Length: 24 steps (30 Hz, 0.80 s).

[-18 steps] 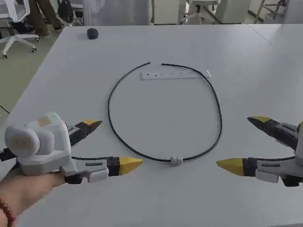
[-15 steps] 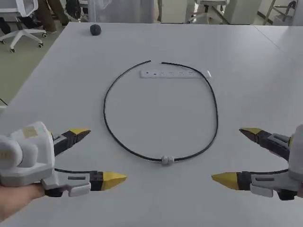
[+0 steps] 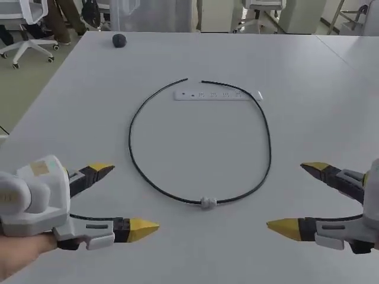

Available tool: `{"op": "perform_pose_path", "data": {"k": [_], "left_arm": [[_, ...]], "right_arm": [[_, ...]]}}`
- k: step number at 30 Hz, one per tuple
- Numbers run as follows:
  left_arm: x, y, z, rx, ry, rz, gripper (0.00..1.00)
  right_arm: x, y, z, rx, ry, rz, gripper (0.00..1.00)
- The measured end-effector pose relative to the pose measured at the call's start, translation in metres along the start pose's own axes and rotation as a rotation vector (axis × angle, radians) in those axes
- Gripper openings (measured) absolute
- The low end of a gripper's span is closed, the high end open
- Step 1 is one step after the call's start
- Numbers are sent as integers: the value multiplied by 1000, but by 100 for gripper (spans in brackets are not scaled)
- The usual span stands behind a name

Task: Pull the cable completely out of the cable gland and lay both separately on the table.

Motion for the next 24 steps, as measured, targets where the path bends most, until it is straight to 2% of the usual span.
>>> {"op": "perform_pose_path", "data": {"k": [14,24], "left_arm": [[1,2,2,15,0,-6,97],[2,0,1,8,-1,-4,97]], "right_arm": [[-2,3,5,-2,10,-11,91],[-1,3,2,1,8,-3,91]]}}
Point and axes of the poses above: the centre of the closed fingertips' face, and the gripper's own axes: z roughly backward along the fingers, x roughly to its left, y roughly out of its underside, the point moved 4 cm from there along z, roughly backward along the fingers, and after that the axes turned 7 degrees about -z, right-handed, at the moved point
